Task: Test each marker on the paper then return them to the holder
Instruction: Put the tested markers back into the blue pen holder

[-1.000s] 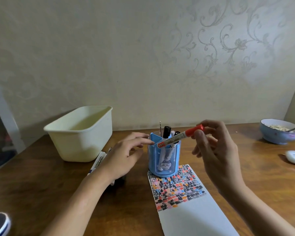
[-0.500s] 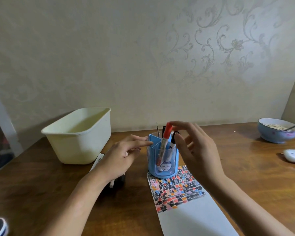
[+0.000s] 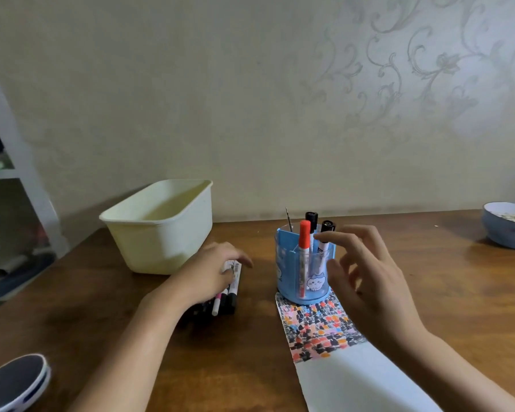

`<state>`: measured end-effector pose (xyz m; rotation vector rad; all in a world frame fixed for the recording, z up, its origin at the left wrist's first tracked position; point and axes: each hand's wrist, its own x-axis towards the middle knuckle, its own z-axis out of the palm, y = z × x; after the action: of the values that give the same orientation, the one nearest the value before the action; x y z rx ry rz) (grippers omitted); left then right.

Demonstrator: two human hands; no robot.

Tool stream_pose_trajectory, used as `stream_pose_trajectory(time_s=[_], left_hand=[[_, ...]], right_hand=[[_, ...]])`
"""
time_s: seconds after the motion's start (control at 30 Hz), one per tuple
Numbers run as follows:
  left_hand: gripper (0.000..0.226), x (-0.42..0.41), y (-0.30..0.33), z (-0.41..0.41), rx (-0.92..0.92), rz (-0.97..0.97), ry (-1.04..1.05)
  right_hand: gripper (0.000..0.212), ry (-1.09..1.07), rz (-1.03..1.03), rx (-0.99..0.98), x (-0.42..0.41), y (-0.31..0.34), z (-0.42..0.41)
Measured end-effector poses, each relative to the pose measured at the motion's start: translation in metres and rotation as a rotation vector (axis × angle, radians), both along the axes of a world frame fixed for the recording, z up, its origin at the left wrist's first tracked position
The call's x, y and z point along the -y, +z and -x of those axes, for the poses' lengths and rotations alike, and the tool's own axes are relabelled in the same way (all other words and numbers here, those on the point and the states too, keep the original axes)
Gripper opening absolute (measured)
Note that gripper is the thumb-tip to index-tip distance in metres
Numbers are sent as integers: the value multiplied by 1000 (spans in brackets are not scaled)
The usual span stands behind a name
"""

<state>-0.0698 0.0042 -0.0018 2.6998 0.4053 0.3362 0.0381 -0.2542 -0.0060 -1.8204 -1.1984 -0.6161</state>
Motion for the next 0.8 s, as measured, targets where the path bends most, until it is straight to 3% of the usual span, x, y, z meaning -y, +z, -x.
stream_pose_trajectory(time_s=[0.13,0.47,0.63,0.8], left_hand=[[47,6,-7,-2,-173,-116,7],[27,17,-12,-9,-135,-220,-51],[22,29,0,-9,-30,10,-28],[36,38,12,-7,92,224,-153]], right_hand=[[32,57,65,-63,1,-9,7],[24,94,175,-123,1,-10,7],[30,120,207,-147,0,-11,7],[36,147,225,-179,-2,-12,8]])
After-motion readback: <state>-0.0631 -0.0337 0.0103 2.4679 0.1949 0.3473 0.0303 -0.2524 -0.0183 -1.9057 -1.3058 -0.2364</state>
